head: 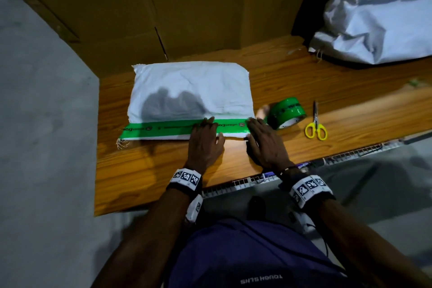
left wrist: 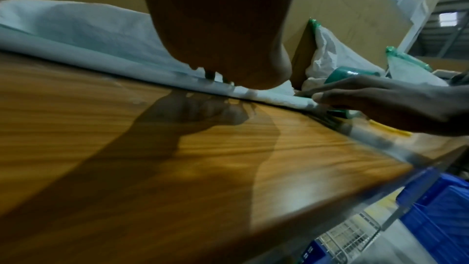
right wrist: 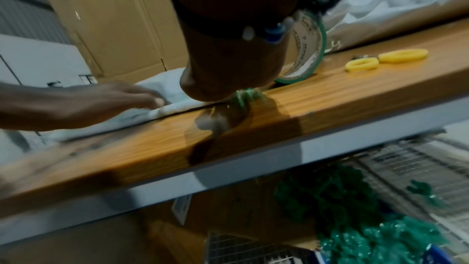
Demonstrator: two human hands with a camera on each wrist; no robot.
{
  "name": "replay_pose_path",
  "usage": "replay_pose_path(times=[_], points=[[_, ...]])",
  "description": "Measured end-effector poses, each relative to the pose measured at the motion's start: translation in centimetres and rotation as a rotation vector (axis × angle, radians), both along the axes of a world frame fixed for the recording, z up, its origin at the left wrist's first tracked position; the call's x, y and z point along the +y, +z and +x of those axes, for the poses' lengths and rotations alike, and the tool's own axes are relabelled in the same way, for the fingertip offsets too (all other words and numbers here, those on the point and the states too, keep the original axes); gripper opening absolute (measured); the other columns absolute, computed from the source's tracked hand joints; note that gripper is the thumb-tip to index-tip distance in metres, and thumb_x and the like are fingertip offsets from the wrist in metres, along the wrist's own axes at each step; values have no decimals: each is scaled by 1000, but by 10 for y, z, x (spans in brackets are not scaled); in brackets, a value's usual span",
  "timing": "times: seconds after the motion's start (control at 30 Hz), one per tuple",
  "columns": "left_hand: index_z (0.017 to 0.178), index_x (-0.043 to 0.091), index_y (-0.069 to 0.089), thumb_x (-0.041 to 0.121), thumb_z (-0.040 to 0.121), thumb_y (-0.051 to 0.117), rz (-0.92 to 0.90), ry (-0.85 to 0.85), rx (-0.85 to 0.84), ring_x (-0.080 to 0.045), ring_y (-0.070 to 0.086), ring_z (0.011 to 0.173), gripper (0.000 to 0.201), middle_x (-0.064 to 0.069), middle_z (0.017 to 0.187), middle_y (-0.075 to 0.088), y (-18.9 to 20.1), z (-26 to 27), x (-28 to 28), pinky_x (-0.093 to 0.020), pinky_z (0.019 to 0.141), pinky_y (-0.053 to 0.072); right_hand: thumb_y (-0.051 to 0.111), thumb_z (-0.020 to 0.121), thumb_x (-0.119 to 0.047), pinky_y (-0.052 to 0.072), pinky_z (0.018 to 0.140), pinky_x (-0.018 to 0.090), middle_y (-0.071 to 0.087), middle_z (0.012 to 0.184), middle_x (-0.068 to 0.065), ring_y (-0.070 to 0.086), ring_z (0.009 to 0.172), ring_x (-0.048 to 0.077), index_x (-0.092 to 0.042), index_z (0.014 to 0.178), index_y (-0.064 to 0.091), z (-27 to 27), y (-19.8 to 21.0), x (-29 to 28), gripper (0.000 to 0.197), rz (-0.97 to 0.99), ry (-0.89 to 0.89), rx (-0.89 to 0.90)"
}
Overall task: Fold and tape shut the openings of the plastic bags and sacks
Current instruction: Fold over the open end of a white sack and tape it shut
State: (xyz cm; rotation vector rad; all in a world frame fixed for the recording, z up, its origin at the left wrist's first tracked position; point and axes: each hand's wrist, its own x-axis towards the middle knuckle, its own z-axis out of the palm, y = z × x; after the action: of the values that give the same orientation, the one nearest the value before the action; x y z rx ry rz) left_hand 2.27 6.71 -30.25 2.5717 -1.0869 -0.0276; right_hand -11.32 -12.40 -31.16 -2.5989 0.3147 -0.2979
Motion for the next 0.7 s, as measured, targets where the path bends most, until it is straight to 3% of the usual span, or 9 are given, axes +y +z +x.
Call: replay_pose_path(times=[0.1,0.2,0.3,0.4,0.5,0.6,0.67,0.7], points=[[143,7,59,25,98,58,-65,-152,45,-31,49,142,48,-12,152,56,10,-21,-34,-47,117,37,60,98,-18,40,119,48,53,155,15,44,148,31,-6,151,51,-8,9,-6,55,37,47,-75],[151,8,51,32,101,59,16,-241,86,-29,44,148,56,-10,157,51,11,-32,-55,-46,122,32,79,82,-12,40,119,47,53,154,14,45,146,32,-8,150,54,-12,35,-29,72,10,74,-146],[148,8,55,28,103,59,28,-199,92,-30,47,146,49,-11,155,53,8,-31,-65,-49,120,35,80,75,-28,36,118,57,46,158,17,37,149,38,-15,150,53,-10,57,-81,81,-118,93,-29],[132,9,68,19,101,58,-26,-201,9,-32,65,126,34,-15,138,67,7,-26,-71,-49,107,50,78,76,-52,42,108,62,42,158,20,34,147,44,-22,152,52,-12,72,-132,85,-201,201,218],[118,12,74,16,99,58,-131,-164,-37,-29,76,92,26,-13,109,78,16,-22,-77,-37,77,59,79,91,-39,48,100,60,46,148,19,42,134,43,-26,152,53,-10,77,-163,68,-193,304,285],[108,19,78,23,99,51,-264,-85,41,-13,68,73,28,-1,85,76,43,-21,-82,-17,62,42,74,95,-42,48,90,44,49,132,16,52,116,41,-27,155,51,-3,88,-180,65,-82,297,274],[114,21,77,22,102,54,-265,-8,39,-20,69,76,27,-5,86,76,53,-11,-89,-21,64,36,65,100,-47,39,83,33,51,123,16,56,105,39,-26,155,50,2,99,-190,61,-12,284,234],[119,22,76,26,102,53,-261,13,46,-25,71,79,28,-7,89,77,57,-4,-93,-26,66,38,57,100,-51,38,81,34,52,118,14,57,101,38,-28,155,50,4,106,-194,60,11,285,211]])
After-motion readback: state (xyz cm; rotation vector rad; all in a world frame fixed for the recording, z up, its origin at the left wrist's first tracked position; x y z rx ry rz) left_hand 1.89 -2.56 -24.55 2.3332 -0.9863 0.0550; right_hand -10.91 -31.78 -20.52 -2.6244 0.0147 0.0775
